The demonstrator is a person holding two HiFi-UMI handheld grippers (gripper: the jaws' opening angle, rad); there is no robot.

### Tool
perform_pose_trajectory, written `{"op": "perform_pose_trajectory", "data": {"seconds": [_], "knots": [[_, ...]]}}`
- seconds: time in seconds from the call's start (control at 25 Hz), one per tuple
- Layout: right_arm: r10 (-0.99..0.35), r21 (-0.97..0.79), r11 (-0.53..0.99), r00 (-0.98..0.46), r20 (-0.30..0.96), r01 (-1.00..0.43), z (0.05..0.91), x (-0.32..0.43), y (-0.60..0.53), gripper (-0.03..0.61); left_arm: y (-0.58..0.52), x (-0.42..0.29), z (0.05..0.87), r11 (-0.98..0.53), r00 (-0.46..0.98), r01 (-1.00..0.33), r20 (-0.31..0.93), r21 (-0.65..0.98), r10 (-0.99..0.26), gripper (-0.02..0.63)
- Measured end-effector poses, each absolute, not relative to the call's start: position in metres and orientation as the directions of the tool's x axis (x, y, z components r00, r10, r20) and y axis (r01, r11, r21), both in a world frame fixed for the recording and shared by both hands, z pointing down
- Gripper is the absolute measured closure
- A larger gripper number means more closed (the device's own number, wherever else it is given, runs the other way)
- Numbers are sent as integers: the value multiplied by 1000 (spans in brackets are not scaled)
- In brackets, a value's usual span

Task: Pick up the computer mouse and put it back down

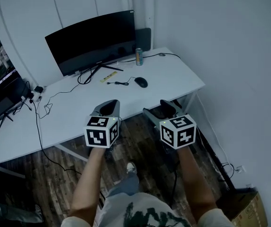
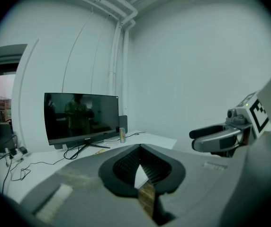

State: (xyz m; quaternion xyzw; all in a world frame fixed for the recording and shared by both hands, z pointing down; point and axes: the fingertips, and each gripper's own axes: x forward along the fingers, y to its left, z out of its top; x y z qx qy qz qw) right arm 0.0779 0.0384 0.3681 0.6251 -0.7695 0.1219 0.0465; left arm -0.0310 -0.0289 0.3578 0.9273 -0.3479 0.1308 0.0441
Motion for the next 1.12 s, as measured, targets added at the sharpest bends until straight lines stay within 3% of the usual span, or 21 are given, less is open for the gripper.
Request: {"op": "perform_pose_trajectory", "data": {"seconds": [1.12], "knots": [[-897,-96,198,-220,384,-975,414,140,-244,241,-303,35,401,-738,709,-673,328,50,-624,611]]}}
